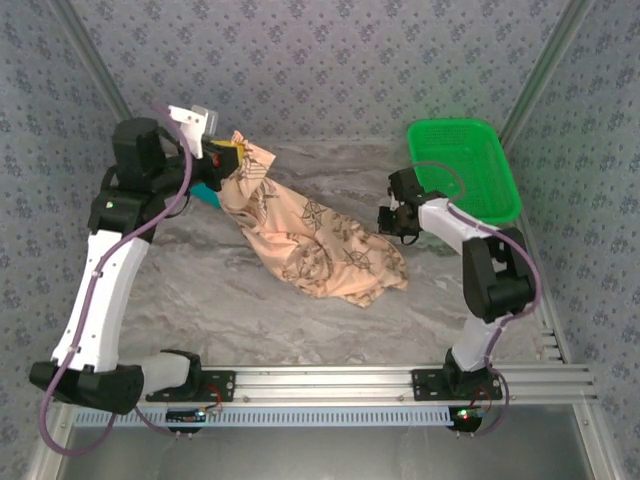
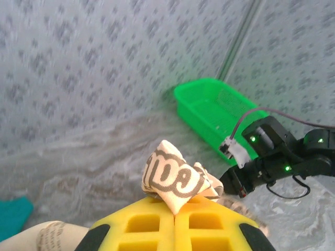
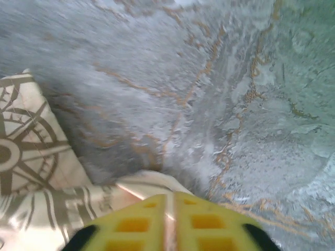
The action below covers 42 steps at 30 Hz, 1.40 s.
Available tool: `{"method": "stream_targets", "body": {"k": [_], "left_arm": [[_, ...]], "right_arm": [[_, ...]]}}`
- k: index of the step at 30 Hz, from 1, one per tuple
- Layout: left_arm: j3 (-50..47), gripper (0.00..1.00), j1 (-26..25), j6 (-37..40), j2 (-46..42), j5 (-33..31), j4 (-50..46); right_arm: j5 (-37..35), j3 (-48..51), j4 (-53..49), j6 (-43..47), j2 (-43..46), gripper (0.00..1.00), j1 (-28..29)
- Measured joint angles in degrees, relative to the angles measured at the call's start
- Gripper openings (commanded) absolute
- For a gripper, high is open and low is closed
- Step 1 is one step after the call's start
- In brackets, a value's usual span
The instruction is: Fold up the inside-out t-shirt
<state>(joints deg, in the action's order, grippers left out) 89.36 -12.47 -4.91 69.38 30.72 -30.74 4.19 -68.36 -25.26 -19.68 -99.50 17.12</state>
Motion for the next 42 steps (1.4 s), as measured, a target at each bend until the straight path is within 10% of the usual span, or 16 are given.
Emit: {"method": "stream_targets", "body": {"k": [11, 27, 36, 38, 42], "left_arm": [[2.01, 0.00, -4.50, 7.82, 0.17, 6.16, -0.52], [5.84, 0.00, -17.22, 14.56, 2.56, 5.64, -4.22], [8.07, 0.00, -20.11, 16.48, 3.15, 5.16, -4.68], [8.52, 0.00, -20.17, 16.48, 2.97, 4.48, -4.72], [8.35, 0.00, -20.17, 16.02, 2.23, 1.38, -4.09]], "right_arm": [[13.00, 2.05, 5.53, 8.76, 8.31, 0.58, 2.12], [23.85, 1.73, 21.42, 25.24, 23.34, 0.69, 21.55], [29.51, -8.33, 22.14, 30.62, 14.60, 0.00, 24.28], [26.88, -8.31, 22.62, 30.69, 14.36, 0.00, 24.26], [17.00, -8.28, 24.85, 29.33, 14.32, 0.37, 23.91]]}}
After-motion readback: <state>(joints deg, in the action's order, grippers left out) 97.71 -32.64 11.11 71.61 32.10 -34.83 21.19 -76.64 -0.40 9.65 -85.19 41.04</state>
